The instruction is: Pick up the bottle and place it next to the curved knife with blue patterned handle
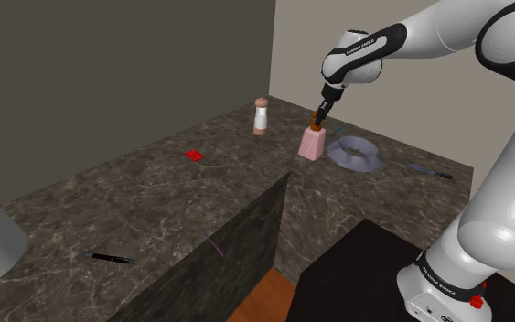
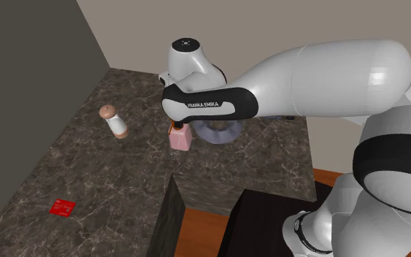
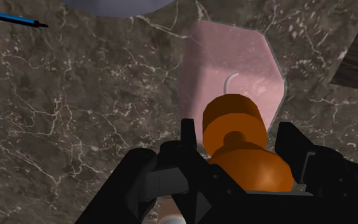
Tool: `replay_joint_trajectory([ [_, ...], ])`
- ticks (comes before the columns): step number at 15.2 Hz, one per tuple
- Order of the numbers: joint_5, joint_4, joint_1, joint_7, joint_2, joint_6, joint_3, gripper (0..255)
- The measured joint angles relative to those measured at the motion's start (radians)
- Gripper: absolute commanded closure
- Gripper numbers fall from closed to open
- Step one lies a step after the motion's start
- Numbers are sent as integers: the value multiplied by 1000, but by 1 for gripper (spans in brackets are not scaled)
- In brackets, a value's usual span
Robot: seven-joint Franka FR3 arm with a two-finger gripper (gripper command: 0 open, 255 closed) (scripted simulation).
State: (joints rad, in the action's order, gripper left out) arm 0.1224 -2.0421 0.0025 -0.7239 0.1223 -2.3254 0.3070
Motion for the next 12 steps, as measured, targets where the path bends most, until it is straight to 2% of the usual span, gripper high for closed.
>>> replay_joint_trajectory([
  [6, 0, 0, 0, 0, 0, 0, 0, 255],
  [12, -17, 30, 2, 14, -30, 58, 2, 255],
])
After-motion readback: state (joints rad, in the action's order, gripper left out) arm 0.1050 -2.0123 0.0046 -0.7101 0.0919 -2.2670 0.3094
